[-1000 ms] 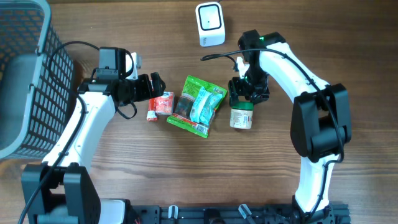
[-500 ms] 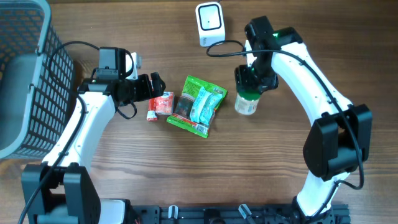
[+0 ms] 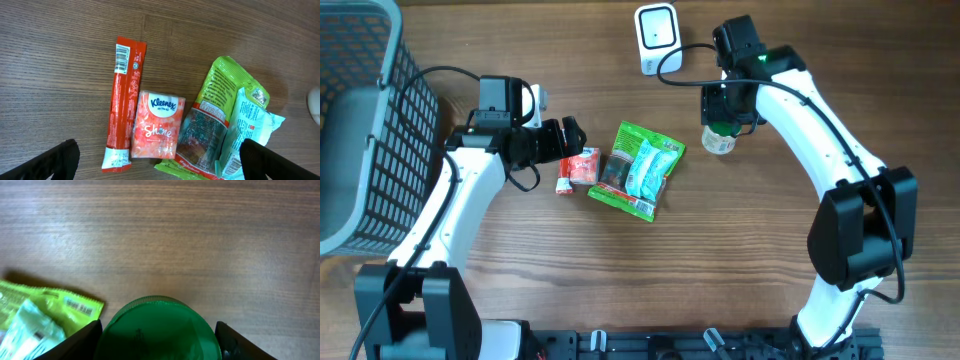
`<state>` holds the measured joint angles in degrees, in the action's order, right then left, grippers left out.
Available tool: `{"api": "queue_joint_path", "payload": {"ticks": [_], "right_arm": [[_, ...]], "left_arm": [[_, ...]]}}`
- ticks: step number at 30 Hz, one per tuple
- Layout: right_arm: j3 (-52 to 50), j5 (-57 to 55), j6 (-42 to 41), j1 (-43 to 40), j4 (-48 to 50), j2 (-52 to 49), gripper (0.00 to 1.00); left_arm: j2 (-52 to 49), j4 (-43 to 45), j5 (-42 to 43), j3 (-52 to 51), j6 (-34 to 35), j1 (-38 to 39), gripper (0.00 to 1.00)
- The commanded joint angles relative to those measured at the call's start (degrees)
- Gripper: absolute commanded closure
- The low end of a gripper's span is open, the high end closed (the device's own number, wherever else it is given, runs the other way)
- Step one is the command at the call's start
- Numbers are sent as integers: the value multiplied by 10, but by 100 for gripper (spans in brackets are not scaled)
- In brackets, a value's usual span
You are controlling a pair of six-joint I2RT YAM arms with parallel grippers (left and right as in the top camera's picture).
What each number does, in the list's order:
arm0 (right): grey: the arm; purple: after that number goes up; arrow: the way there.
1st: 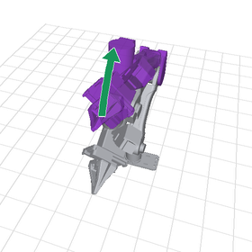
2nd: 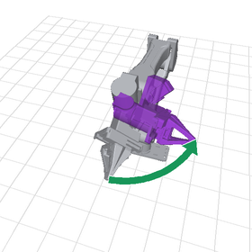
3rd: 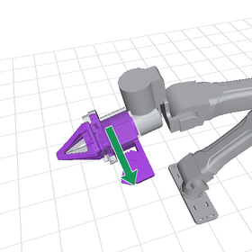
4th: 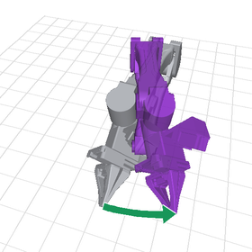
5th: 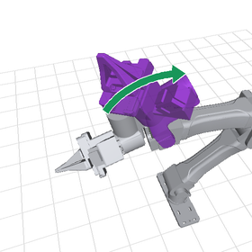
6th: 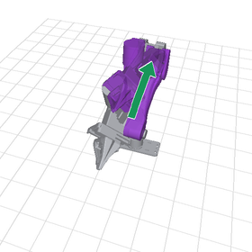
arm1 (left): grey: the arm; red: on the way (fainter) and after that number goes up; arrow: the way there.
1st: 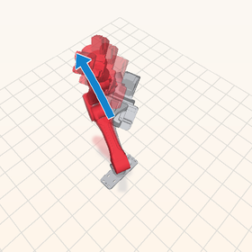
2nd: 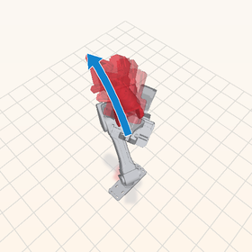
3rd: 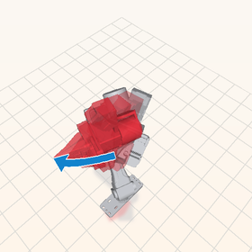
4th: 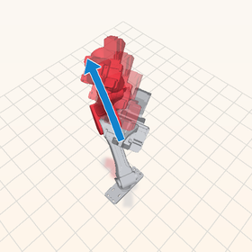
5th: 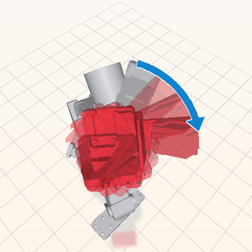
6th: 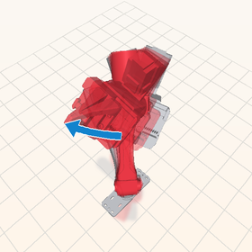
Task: Scan the item barcode
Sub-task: 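Carry the jar toward the white barcode scanner with the right gripper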
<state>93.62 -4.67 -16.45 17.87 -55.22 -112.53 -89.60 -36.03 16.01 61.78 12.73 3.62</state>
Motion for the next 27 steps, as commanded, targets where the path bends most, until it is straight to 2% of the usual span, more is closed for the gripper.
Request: {"api": "queue_joint_path", "payload": {"ticks": [1,6,12,16,27], "right_arm": [[-37,-23,-7,3,29,10,45],[-74,-23,-4,3,69,10,44],[-74,-18,-1,3,58,12,39],[-74,-18,-1,3,50,12,30],[-72,-14,0,3,28,13,16]], "left_arm": [[6,2,5,8,-1,-5,0],[6,2,5,8,-1,-5,0],[6,2,5,8,-1,-5,0],[6,2,5,8,-1,-5,0],[6,2,5,8,-1,-5,0]]}}
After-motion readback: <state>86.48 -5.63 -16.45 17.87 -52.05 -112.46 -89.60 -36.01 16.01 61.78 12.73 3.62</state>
